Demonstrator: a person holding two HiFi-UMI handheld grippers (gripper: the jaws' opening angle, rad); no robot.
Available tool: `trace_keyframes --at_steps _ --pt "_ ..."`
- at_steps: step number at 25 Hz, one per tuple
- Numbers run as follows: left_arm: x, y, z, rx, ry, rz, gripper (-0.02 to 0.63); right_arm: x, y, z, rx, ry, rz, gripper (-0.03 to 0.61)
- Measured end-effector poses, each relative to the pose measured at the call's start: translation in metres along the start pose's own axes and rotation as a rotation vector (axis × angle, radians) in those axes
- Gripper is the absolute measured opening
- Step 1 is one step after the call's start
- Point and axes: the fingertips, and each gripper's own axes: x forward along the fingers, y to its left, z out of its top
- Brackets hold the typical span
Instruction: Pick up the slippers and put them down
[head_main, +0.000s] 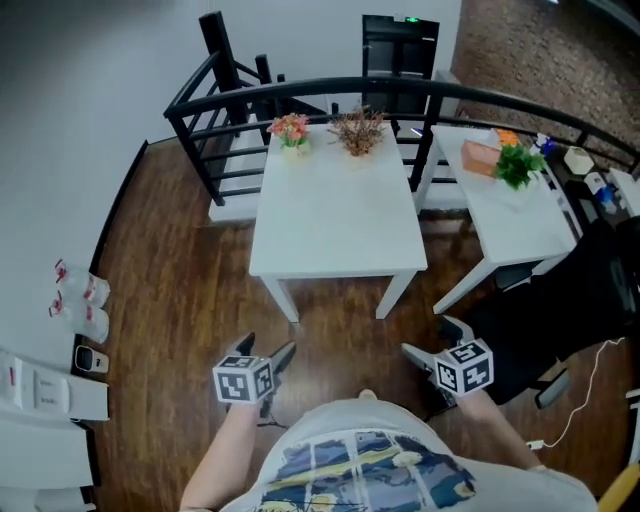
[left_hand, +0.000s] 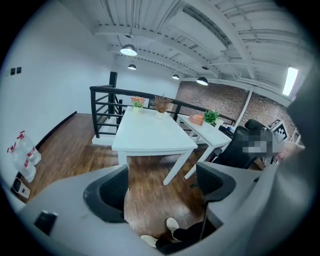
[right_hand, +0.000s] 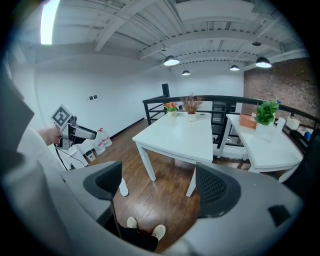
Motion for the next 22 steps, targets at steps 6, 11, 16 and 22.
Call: trace_keyframes --at_steps 6,11,16,22 --pt "0.012 -0.021 0.014 0.003 -0.003 0.026 0.419 -0.010 -0.035 -0.002 0.001 0.010 -0.002 0.466" --pt "0.013 -0.028 0.011 -0.011 0.009 0.045 0.417 -0.008 -0.040 -0.001 -0.001 0.011 0.028 0.466" --pt "0.009 -0.030 0.007 -0.013 0.013 0.059 0.417 -0.006 -0.039 -0.002 -0.003 0.010 0.052 0.466" --pt "0.011 -0.030 0.000 -0.022 0.019 0.068 0.417 -0.001 -0.045 -0.005 -0.003 0.011 0.045 0.466"
